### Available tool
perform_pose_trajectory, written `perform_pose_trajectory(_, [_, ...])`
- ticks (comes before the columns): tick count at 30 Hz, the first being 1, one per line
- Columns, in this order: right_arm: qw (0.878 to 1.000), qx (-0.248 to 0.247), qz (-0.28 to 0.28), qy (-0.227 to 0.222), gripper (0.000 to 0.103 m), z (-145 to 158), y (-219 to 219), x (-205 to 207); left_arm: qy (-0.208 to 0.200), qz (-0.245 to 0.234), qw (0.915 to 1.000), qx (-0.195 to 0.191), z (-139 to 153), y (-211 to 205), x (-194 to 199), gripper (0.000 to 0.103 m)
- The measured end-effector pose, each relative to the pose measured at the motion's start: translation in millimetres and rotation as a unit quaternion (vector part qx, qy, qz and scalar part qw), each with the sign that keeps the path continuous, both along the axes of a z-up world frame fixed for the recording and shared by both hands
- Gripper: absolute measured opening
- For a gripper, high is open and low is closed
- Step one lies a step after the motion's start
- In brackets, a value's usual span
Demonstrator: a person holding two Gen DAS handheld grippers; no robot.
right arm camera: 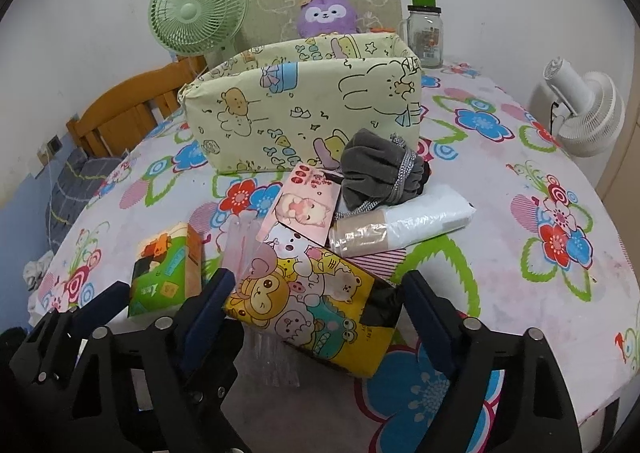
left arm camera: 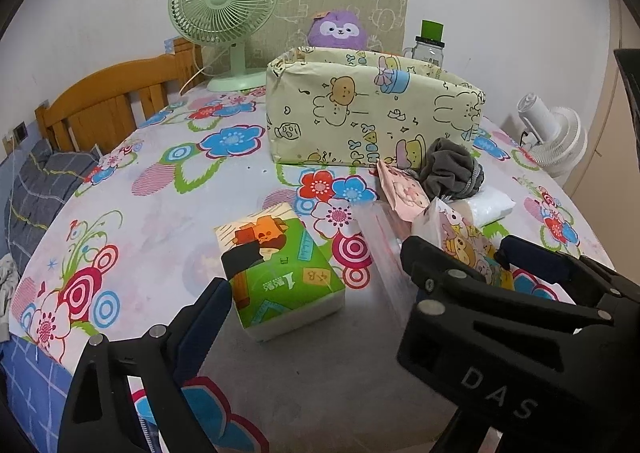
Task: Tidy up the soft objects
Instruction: 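Grasp green tissue pack with left tool while right tool grasps cartoon snack bag, then carry tissue pack with left tool while right tool carries snack bag toward box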
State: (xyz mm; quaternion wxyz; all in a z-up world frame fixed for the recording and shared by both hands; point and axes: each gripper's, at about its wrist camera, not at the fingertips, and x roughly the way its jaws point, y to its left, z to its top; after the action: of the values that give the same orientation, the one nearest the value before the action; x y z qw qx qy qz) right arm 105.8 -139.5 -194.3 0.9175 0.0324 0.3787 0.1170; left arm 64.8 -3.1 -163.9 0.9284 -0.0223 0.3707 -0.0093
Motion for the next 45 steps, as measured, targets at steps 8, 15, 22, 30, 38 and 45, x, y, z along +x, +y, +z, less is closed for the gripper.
perform_pose_trajectory(8, [1.0, 0.001, -0.012, -0.015, 0.081, 7, -1, -3, -0.006, 0.007, 0.9999, -0.01, 1, 8, 5, 0.091])
perform_pose_trajectory(15, [1.0, -0.007, -0.015, -0.02, 0.082, 10, 4, -3, 0.004, 0.023, 0.9994, -0.026, -3, 19, 12, 0.07])
perform_pose_trajectory(22, [0.999, -0.02, -0.011, -0.023, 0.082, 10, 14, -4, 0.018, 0.028, 0.9989, -0.032, -8, 23, 16, 0.058])
perform_pose_trajectory(30, [0.999, -0.016, -0.016, -0.032, 0.082, 22, 14, -7, 0.009, 0.022, 0.999, -0.037, 6, 21, 13, 0.055])
perform_pose_trajectory(38, [0.998, -0.011, -0.024, -0.049, 0.082, 43, 8, -10, -0.015, 0.018, 0.9993, -0.029, 30, 13, 11, 0.054])
perform_pose_trajectory(45, [0.997, -0.007, -0.034, -0.069, 0.082, 66, -1, -14, -0.034, 0.01, 0.999, -0.025, 53, 4, 8, 0.054])
